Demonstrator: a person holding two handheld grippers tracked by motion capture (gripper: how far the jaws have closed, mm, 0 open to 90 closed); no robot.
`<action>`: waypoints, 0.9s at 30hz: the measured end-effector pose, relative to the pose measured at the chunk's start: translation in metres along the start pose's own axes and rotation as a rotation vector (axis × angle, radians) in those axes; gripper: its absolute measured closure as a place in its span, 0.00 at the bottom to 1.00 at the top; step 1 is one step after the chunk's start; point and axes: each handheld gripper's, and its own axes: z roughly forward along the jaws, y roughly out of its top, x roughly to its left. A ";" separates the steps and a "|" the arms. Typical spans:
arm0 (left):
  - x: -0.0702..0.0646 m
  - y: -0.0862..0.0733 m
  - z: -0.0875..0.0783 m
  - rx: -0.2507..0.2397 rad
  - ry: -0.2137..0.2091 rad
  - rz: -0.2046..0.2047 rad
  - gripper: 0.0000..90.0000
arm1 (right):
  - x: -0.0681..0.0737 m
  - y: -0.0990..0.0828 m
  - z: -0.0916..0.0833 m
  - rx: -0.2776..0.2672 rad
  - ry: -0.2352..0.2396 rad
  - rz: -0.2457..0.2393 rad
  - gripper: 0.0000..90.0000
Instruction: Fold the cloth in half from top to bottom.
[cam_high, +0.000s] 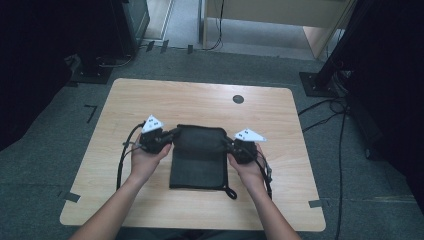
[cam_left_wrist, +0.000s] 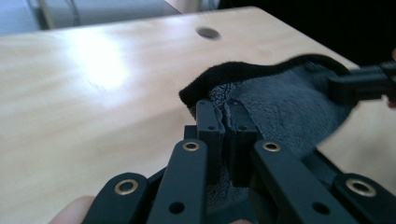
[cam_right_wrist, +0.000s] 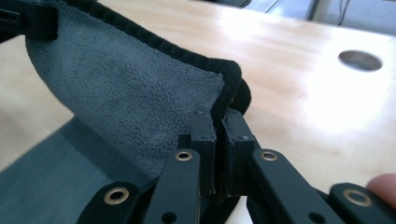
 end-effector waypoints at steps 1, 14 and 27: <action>-0.004 -0.008 -0.005 0.001 -0.017 0.002 0.97 | 0.000 0.000 0.000 0.000 0.000 0.000 0.95; -0.020 -0.077 -0.028 0.138 -0.086 0.002 0.74 | 0.012 -0.059 -0.031 0.151 0.111 -0.027 0.63; -0.019 -0.062 -0.012 0.211 -0.055 -0.049 0.71 | 0.001 -0.034 0.003 0.178 0.168 0.094 0.64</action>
